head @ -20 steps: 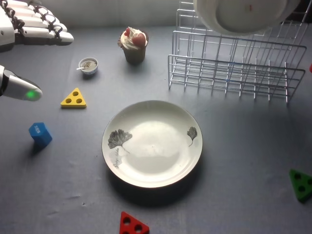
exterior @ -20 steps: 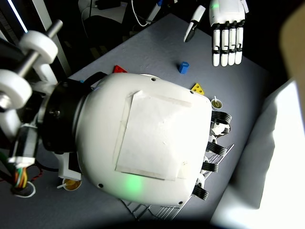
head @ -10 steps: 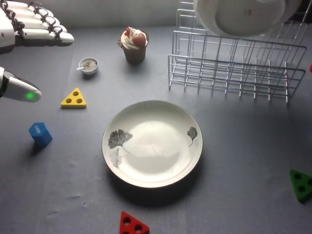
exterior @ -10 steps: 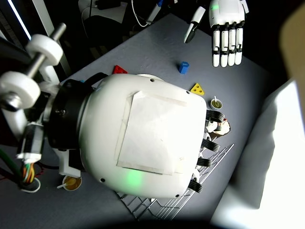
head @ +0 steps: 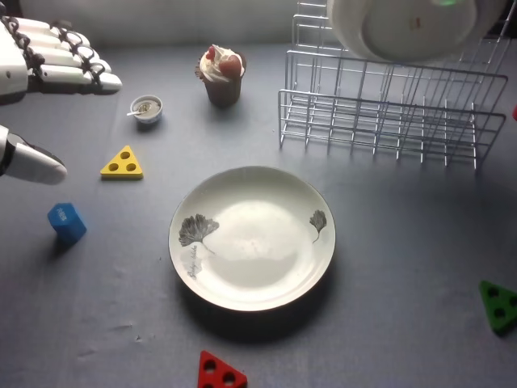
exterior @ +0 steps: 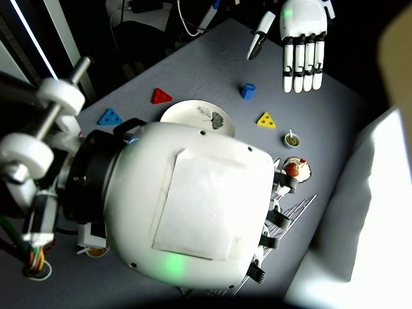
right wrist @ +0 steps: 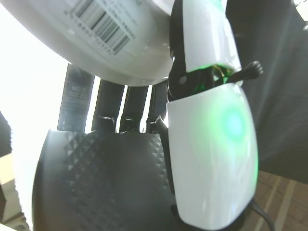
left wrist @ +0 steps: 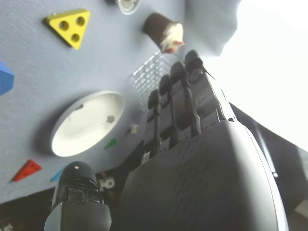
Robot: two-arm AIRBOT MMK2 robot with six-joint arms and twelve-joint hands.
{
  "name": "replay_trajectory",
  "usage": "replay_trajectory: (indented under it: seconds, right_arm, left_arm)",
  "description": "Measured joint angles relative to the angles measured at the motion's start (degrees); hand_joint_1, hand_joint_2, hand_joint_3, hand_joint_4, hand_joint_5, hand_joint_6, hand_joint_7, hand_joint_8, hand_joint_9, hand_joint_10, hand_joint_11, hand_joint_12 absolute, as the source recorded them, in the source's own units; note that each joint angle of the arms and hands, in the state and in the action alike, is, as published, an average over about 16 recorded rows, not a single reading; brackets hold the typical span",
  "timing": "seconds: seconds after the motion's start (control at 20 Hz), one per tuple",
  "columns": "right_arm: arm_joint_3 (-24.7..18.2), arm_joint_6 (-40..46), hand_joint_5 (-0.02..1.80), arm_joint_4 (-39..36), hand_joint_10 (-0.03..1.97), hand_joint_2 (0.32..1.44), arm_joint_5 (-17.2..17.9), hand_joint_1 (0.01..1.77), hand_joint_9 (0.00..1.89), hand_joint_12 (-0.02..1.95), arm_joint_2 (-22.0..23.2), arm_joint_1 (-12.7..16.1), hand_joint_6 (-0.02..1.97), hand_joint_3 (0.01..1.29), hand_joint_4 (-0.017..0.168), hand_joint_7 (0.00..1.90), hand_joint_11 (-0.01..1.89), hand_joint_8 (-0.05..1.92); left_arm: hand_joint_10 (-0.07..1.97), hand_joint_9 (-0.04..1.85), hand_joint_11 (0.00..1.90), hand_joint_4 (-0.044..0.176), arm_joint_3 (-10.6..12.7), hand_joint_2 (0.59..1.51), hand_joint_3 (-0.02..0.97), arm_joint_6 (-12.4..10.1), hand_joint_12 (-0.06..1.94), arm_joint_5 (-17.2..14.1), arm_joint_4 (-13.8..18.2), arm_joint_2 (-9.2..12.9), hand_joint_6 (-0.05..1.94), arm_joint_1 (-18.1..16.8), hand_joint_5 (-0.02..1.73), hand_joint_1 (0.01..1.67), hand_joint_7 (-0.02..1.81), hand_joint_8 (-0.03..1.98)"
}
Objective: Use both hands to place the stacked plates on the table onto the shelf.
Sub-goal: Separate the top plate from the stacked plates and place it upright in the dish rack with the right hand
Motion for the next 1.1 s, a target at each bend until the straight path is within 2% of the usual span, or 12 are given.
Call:
replay_trajectory:
  seconds: [1.1]
  right_arm:
    - [2.7, 0.0, 0.86, 2.4, 0.76, 0.94, 0.8, 1.46, 1.12, 1.38, -2.0, -1.6, 1.00, 0.01, -0.009, 1.05, 0.98, 0.65]
  left_arm:
    - [0.01, 0.21, 0.20, 0.002, -1.0, 1.096, 0.003, 0.3, 0.01, 2.4, 4.7, -0.3, 0.01, 2.9, 0.17, 0.02, 0.22, 0.01]
